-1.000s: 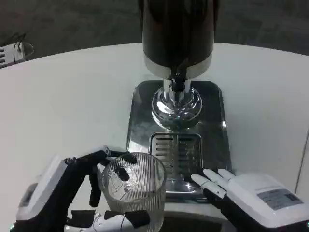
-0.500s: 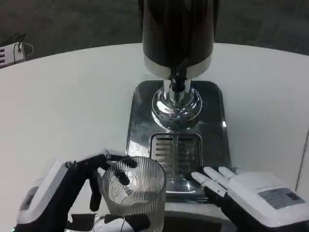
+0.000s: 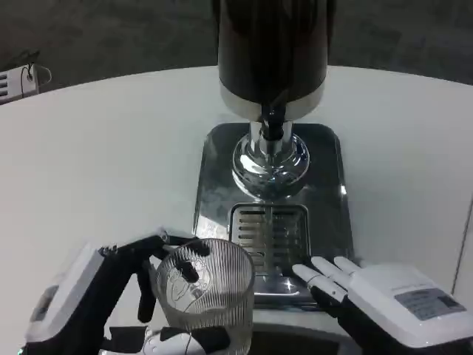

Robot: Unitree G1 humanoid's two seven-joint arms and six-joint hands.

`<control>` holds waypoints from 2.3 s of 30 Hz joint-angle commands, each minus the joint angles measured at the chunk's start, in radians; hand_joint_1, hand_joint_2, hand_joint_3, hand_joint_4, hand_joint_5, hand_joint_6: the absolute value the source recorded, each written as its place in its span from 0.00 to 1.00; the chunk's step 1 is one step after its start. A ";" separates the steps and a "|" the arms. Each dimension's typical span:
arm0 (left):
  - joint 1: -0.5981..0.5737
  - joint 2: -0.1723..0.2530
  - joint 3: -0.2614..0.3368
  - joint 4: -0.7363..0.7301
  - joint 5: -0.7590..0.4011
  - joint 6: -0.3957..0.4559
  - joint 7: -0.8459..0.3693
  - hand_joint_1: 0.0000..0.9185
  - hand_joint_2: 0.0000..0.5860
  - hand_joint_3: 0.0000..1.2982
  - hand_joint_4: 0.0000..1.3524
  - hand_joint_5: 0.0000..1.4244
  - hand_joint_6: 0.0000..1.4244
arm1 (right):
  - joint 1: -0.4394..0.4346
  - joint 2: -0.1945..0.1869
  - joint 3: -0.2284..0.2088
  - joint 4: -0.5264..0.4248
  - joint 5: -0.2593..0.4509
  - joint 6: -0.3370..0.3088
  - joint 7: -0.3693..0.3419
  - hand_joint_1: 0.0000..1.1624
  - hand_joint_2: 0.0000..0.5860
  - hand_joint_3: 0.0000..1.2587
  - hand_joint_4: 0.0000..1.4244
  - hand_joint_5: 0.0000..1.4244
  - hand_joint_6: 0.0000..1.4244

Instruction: Grasp the cup under the faucet to collect the drink, then remove the cup.

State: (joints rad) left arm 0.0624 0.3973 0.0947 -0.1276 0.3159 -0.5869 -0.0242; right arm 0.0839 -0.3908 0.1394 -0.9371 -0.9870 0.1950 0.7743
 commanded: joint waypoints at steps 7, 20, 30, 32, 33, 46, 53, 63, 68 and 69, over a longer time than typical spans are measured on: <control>-0.128 -0.030 -0.007 0.122 0.040 -0.015 0.050 0.54 0.00 0.76 0.78 0.83 0.59 | -0.012 0.014 -0.007 0.007 0.000 -0.004 0.010 0.45 0.76 0.04 0.00 0.00 0.00; -0.381 -0.062 -0.056 0.374 0.163 0.010 0.192 0.54 0.00 0.76 0.78 0.83 0.60 | -0.008 0.026 -0.026 0.000 0.011 -0.003 0.011 0.44 0.76 0.04 0.00 0.00 0.00; -0.580 -0.056 -0.130 0.573 0.232 0.038 0.273 0.54 0.00 0.76 0.78 0.83 0.60 | 0.003 0.014 -0.055 -0.005 0.054 -0.009 0.006 0.44 0.76 0.04 0.00 0.00 0.00; -0.608 -0.056 -0.145 0.610 0.243 0.043 0.285 0.54 0.00 0.76 0.78 0.83 0.60 | 0.002 0.009 -0.065 -0.004 0.068 -0.011 0.005 0.44 0.76 0.04 0.00 0.00 0.00; -0.622 -0.057 -0.154 0.630 0.249 0.046 0.291 0.54 0.00 0.76 0.78 0.83 0.60 | 0.003 0.006 -0.071 -0.003 0.075 -0.012 0.003 0.44 0.76 0.04 0.00 0.00 0.00; -0.773 -0.066 -0.270 0.863 0.295 0.039 0.390 0.54 0.00 0.77 0.78 0.83 0.59 | 0.002 -0.019 -0.110 0.014 0.133 -0.009 -0.010 0.44 0.76 0.04 0.00 0.00 0.00; -0.813 -0.054 -0.307 0.919 0.284 0.014 0.394 0.47 0.00 0.67 0.65 0.74 0.50 | -0.001 -0.024 -0.117 0.028 0.147 -0.005 -0.017 0.44 0.76 0.04 0.00 0.00 0.00; -0.828 -0.032 -0.312 0.947 0.249 -0.015 0.353 0.18 0.01 0.48 0.40 0.59 0.39 | -0.011 -0.026 -0.116 0.045 0.155 -0.003 -0.018 0.44 0.76 0.04 0.00 0.00 0.00; -0.823 -0.022 -0.310 0.938 0.237 -0.017 0.343 0.16 0.01 0.45 0.35 0.56 0.37 | -0.023 -0.025 -0.112 0.056 0.160 -0.001 -0.017 0.44 0.76 0.04 0.00 0.00 0.00; -0.822 -0.018 -0.310 0.935 0.235 -0.018 0.343 0.16 0.01 0.43 0.34 0.55 0.37 | -0.024 -0.025 -0.112 0.057 0.160 -0.001 -0.016 0.44 0.76 0.04 0.00 0.00 0.00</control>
State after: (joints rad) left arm -0.7567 0.3567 -0.2165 0.8110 0.5589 -0.5919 0.3308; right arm 0.0601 -0.4093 0.0211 -0.8867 -0.8376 0.1936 0.7653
